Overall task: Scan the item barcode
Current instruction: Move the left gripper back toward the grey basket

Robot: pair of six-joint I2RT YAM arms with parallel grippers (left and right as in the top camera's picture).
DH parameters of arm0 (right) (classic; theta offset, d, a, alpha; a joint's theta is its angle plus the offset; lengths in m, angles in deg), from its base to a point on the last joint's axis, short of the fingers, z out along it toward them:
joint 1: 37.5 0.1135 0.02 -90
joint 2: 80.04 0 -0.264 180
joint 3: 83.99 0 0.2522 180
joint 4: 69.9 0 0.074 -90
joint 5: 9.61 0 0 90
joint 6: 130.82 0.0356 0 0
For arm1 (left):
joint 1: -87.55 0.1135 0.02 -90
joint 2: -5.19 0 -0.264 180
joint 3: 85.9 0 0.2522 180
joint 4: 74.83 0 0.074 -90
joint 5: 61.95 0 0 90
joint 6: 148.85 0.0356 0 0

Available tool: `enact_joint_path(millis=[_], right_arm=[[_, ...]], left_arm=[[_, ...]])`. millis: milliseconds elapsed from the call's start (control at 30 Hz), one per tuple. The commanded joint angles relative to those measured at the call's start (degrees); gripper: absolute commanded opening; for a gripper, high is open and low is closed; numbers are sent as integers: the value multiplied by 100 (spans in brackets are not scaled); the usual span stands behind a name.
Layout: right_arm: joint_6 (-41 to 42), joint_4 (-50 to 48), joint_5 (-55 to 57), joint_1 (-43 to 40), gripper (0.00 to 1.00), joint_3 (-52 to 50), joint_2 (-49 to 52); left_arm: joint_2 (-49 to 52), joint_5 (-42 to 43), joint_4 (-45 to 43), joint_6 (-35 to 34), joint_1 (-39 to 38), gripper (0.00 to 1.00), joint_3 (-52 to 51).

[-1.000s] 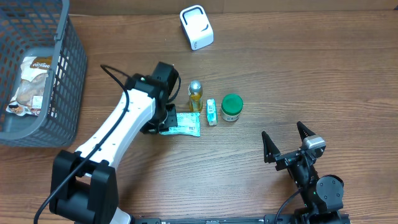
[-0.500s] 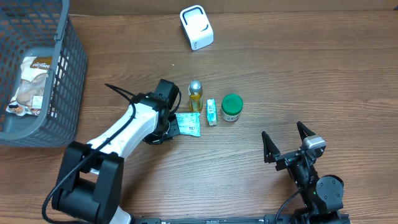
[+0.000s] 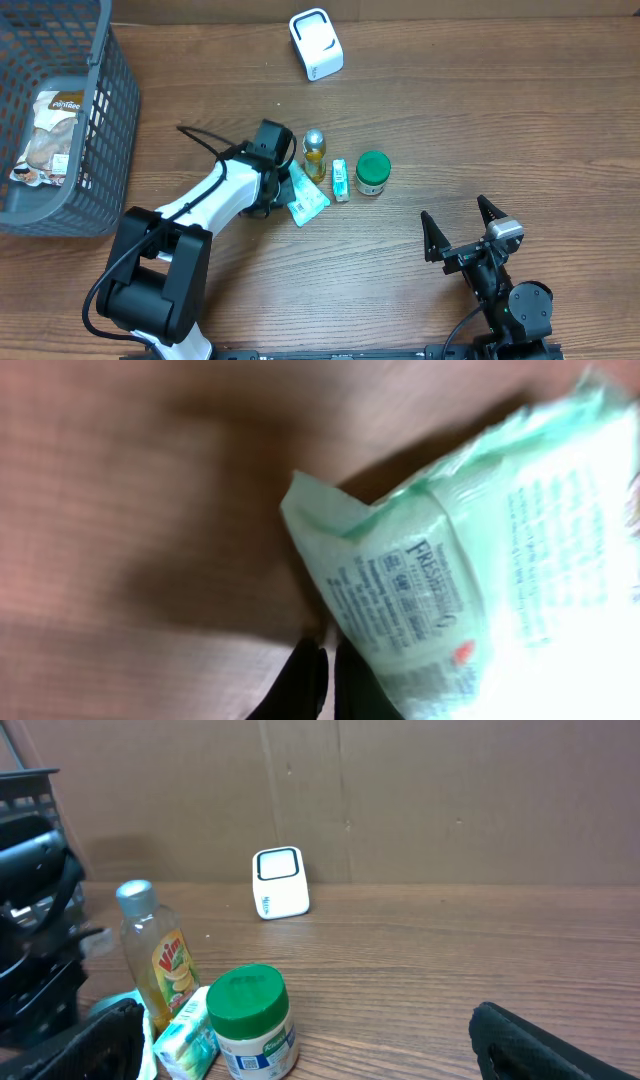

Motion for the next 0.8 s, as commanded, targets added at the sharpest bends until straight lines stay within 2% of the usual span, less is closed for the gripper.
enact_joint_path(millis=[0,100,200,333,400,433,467,500,533,567,767], right_arm=[[-26,-20,39,28,100,-59,-46],[-28,-20,39,28,100,-59,-44],[-28,-20,39,28,100,-59,-46],[-28,-20,39,28,100,-59,-46],[-26,-20,39,28,100,-59,-46],[-28,-20,39,28,100,-59,-46],[-28,-20,39,28,100,-59,-46],[-26,-20,39,28,100,-59,-46],[-28,-20,39,28,100,-59,-46],[-28,-20,39,28,100,-59,-44],[-28,-20,39,28,100,-59,-46]], left_arm=[[57,-72,-212,490,35,4,402],[57,-98,415,831,85,4,997],[42,-310,1541,1281,199,4,1897],[33,-1412,3265,1558,433,5,3508],[33,-2208,3751,1578,581,11,4288],[33,-2529,3856,1633,643,23,4581],[33,-2949,3910,1753,734,42,4953],[33,-3213,3901,1849,804,70,5198],[33,-3493,3853,1947,901,91,5482],[33,-3729,3742,2026,1012,100,5722],[33,-3926,2474,3224,1851,100,6179]])
